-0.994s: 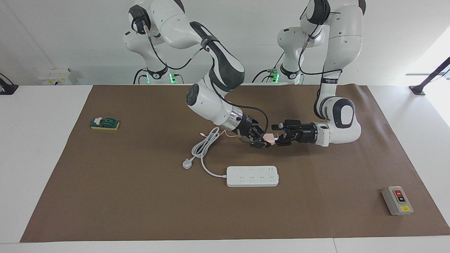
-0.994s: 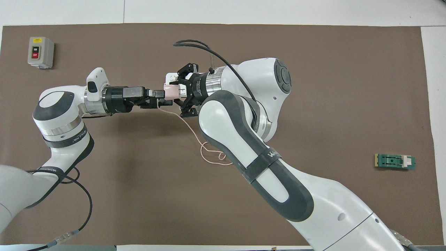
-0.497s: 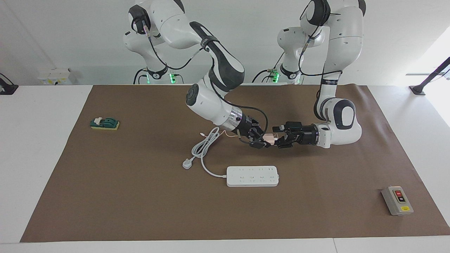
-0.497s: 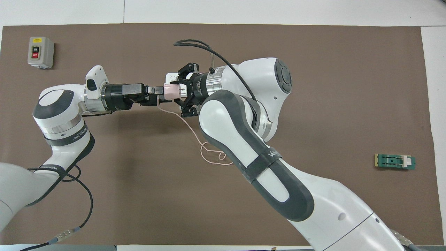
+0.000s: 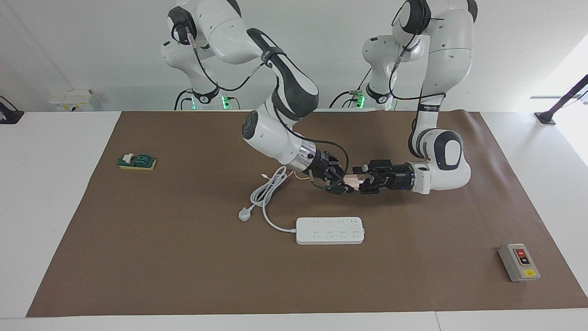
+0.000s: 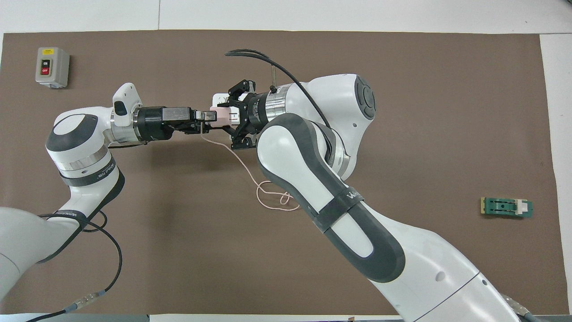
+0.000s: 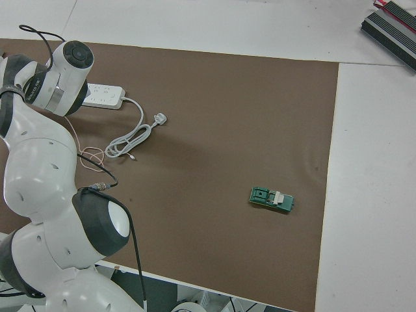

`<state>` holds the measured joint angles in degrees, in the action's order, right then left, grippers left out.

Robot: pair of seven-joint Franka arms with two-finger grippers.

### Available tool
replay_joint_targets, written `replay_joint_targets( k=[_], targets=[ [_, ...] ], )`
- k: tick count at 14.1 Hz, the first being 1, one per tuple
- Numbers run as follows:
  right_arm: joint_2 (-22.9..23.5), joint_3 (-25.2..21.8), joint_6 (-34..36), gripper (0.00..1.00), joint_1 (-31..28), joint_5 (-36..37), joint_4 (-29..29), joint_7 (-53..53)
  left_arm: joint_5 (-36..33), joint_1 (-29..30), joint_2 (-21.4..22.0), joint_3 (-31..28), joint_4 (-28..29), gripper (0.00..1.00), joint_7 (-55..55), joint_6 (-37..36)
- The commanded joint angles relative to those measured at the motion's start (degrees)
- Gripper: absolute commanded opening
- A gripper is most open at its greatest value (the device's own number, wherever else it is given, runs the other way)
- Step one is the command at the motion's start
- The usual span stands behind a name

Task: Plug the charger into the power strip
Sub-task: 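Close the left gripper on the charger held by the right gripper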

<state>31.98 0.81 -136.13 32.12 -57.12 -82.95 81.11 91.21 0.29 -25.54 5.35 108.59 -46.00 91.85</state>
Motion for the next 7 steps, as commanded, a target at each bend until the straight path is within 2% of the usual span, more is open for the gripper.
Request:
replay_joint_targets(
  k=[1,2,3,5,7],
  targets=[
    [0.89,-0.11,0.78,0.0,-0.13,-0.8,1.65,1.15,1.25,-0.73,-0.65,-0.43,-0.83,0.29,-1.89,0.7],
    [0.89,-0.11,0.78,0.0,-0.04,-0.8,1.65,1.15,1.25,-0.73,-0.65,-0.43,-0.83,0.07,-3.2,0.7],
    [0.89,-0.11,0.87,0.0,-0.04,-0.8,1.65,1.15,1.25,-0.73,-0.65,-0.43,-0.83,0.0,-3.3,0.7],
    [0.89,-0.11,0.78,0.0,0.04,-0.72,1.65,1.15,1.16,-0.73,-0.65,-0.51,-1.01,0.0,-3.83,0.79],
    [0.89,-0.11,0.78,0.0,0.22,-0.54,1.65,1.24,1.07,-0.73,-0.65,-0.52,-1.1,0.0,-8.82,0.97]
  ],
)
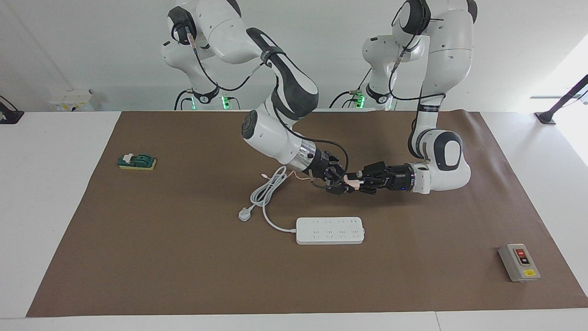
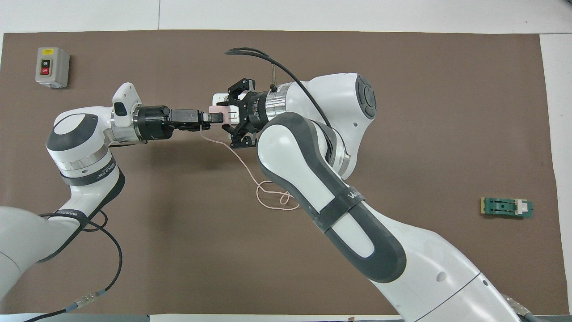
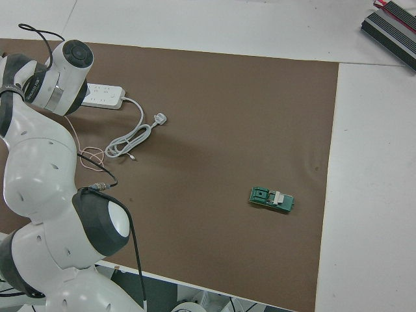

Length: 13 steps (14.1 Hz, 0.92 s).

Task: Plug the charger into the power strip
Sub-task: 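Close the left gripper on the charger held by the right gripper, then pull the charger away with the left gripper while the right gripper withdraws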

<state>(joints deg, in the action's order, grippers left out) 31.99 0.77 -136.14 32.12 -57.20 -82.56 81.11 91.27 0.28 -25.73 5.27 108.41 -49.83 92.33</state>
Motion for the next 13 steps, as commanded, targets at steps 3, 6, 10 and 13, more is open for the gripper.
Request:
replay_joint_targets(
  k=[3,6,10,13],
  targets=[
    [0.71,-0.07,0.96,1.0,0.4,0.59,1.26,1.42,0.67,-0.37,-0.38,-0.44,-1.18,0.0,-4.49,0.31],
    [0.71,-0.07,1.13,1.0,0.05,0.68,1.26,1.42,-8.16,0.69,0.41,-0.96,-7.75,0.0,2.68,0.65],
    [0.36,-0.5,2.62,1.0,-0.57,0.68,1.26,1.33,-25.4,2.53,0.41,-0.96,-20.94,0.0,21.49,0.22],
    [-0.52,-0.68,5.53,1.0,-3.46,1.56,1.7,1.33,-37.35,2.8,1.12,-0.96,-28.14,0.0,33.8,-1.35]
  ],
)
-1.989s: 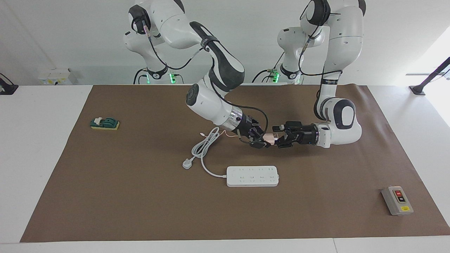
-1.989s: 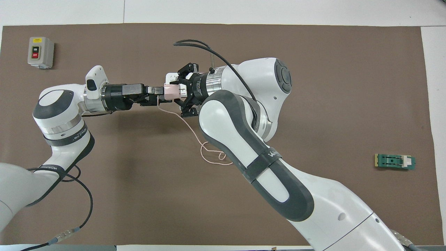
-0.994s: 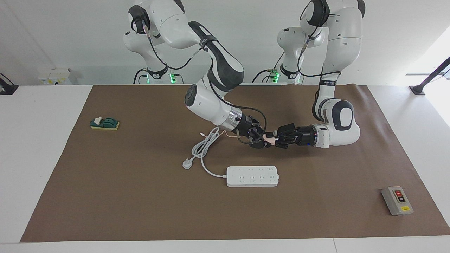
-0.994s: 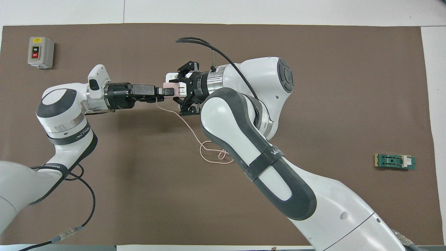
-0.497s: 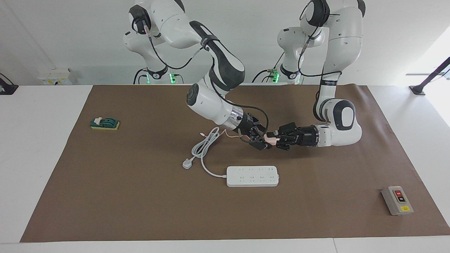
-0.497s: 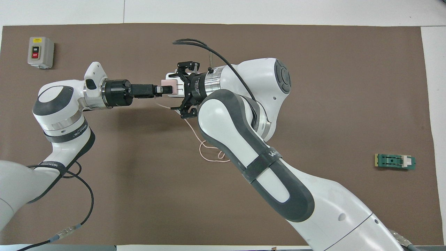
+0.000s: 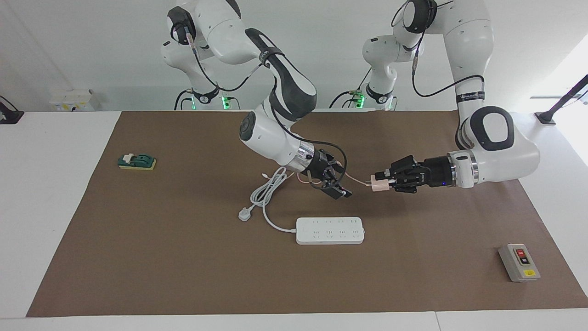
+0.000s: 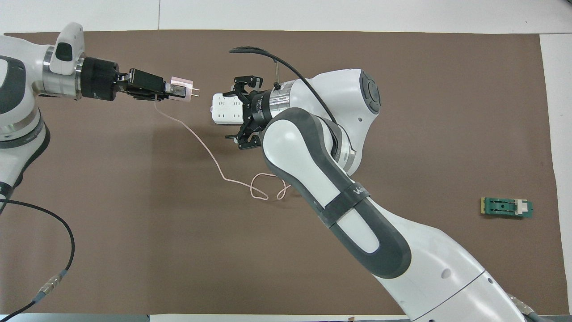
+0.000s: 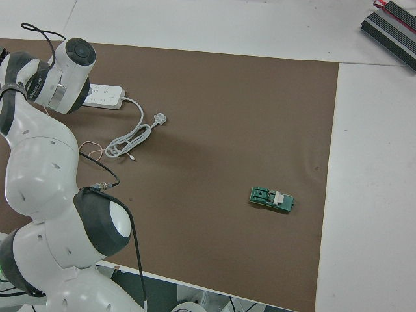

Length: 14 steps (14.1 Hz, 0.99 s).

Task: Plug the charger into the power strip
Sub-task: 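Pull the charger away with the left gripper while the right gripper withdraws, then bring the charger to the strip's end socket with the left gripper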

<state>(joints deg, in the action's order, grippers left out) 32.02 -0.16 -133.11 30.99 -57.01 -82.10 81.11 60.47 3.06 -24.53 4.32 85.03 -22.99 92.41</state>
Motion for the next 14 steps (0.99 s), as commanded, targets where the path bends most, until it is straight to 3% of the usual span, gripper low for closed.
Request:
replay_joint_targets(
  k=[1,3,7,12,14],
  targets=[
    [-0.99,0.24,2.86,1.0,-3.21,1.64,1.24,1.33,-10.08,-0.07,-0.08,-0.1,-7.05,0.0,10.13,-3.1],
    [-1.87,0.16,5.14,1.0,-4.71,3.3,1.24,1.33,-17.11,-0.08,-0.08,-0.18,-11.36,0.0,16.2,-6.96],
    [-3.72,0.07,9.71,1.0,-9.36,5.42,1.15,1.41,-33.02,-0.69,2.02,-0.01,-13.92,0.0,18.68,-10.14],
    [-6.27,0.07,17.87,1.0,-17.44,10.16,1.06,0.89,-36.74,0.36,5.53,-0.45,-13.84,0.0,18.68,-9.71],
    [-7.84,0.07,21.82,1.0,-19.91,12.44,0.98,0.62,-36.83,1.07,6.95,-0.54,-13.57,0.0,18.77,-6.21]
  ],
)
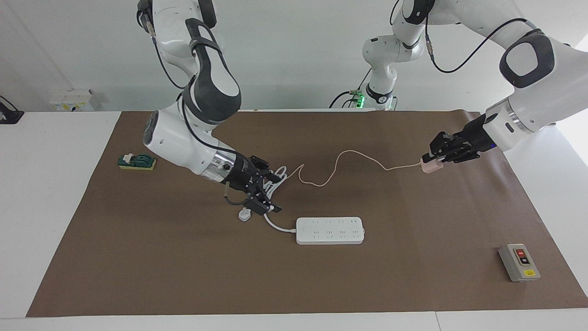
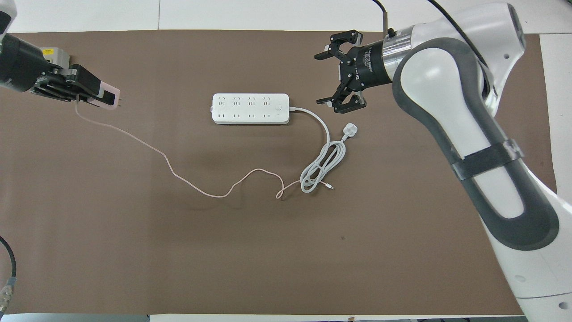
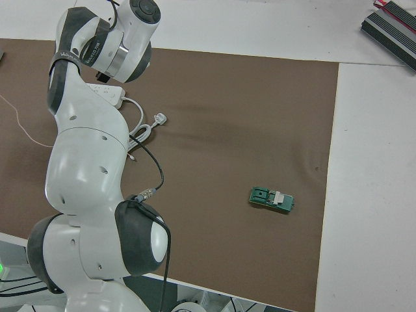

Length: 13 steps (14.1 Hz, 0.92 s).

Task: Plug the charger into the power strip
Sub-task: 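Bring the charger to the strip's end socket with the left gripper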

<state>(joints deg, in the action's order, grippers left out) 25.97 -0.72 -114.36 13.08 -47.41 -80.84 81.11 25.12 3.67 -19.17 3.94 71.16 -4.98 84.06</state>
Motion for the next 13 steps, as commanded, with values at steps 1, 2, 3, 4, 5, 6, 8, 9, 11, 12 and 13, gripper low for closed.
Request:
replay_joint_targets(
  k=[1,2,3,4,5,6,8,9,11,12,13],
  targets=[
    [-2.58,0.63,5.0,1.0,-2.87,4.5,-0.28,0.19,-3.91,0.03,1.94,-0.24,0.47,0.0,1.29,2.77],
    [-3.2,0.63,6.67,1.0,-3.67,5.82,-0.37,-0.94,-6.63,0.11,1.68,-0.07,0.3,0.0,3.9,2.77],
    [-3.55,0.63,7.99,1.0,-4.54,6.53,-0.37,-2.26,-7.88,-0.06,1.76,-0.16,0.3,0.0,9.41,2.95],
    [-3.82,0.63,9.66,1.0,-5.6,6.89,-0.28,-3.93,-8.94,-0.5,1.85,-0.16,0.3,0.0,18.43,2.69],
    [-4.26,0.63,11.07,1.0,-6.48,7.15,-0.45,-5.77,-11.3,-0.85,1.85,0.37,0.3,0.0,24.96,2.34],
    [-4.52,0.63,12.48,1.0,-7.36,7.68,-0.46,-7.62,-13.5,-1.81,1.94,0.63,0.3,0.0,25.02,2.16],
    [-5.31,0.54,14.42,1.0,-8.68,8.82,-0.63,-11.14,-14.04,-2.35,1.94,0.37,0.3,0.0,25.63,2.33],
    [-5.4,0.63,15.29,1.0,-9.47,9.26,-0.54,-12.02,-14.13,-2.35,2.03,0.11,0.3,0.0,26.25,2.42],
    [-6.1,0.63,16.18,1.0,-10.35,10.58,-0.63,-14.22,-14.83,-2.61,2.55,0.63,0.3,0.0,29.31,2.6],
    [-6.45,0.63,17.23,1.0,-10.7,11.8,-0.63,-16.23,-14.92,-4.09,2.47,0.55,0.3,0.0,31.85,2.77],
    [-6.89,0.63,18.37,1.0,-11.23,13.21,-0.63,-18.86,-15.45,-5.58,2.12,0.46,0.3,0.0,34.92,3.38]
  ],
)
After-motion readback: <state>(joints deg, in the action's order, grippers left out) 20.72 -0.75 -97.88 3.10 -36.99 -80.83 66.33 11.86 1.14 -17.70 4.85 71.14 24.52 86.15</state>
